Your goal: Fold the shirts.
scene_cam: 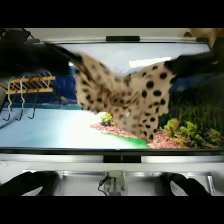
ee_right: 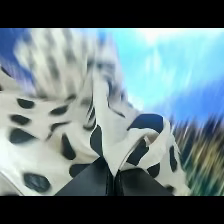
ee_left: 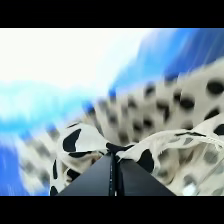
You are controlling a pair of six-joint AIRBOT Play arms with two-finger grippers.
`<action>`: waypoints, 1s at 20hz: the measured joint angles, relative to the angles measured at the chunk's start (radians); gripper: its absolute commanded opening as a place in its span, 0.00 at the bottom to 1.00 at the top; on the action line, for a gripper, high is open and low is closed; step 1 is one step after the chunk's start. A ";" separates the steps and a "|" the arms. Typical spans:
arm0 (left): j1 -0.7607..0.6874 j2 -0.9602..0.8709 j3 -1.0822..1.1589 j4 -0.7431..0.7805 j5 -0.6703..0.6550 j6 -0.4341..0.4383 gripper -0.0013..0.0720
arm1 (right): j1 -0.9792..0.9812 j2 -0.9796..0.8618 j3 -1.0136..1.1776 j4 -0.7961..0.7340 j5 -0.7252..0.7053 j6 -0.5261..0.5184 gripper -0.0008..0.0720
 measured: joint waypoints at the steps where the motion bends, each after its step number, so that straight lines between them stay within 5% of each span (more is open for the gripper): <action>1: -0.013 0.049 0.064 0.011 0.021 0.002 0.08 | 0.000 0.050 0.042 0.001 -0.043 -0.005 0.11; 6: -0.047 0.204 0.190 0.034 -0.010 -0.019 0.08 | 0.001 0.254 0.134 0.023 -0.116 0.034 0.12; 10: -0.024 0.232 0.166 0.075 -0.118 -0.039 0.08 | 0.000 0.310 0.149 0.009 -0.033 0.074 0.11; 15: 0.097 0.194 0.007 0.112 -0.175 -0.049 0.08 | 0.000 0.195 0.127 -0.051 0.173 0.084 0.12; 20: 0.212 0.054 -0.181 0.112 -0.181 -0.055 0.08 | 0.001 -0.049 -0.012 -0.059 0.149 0.070 0.12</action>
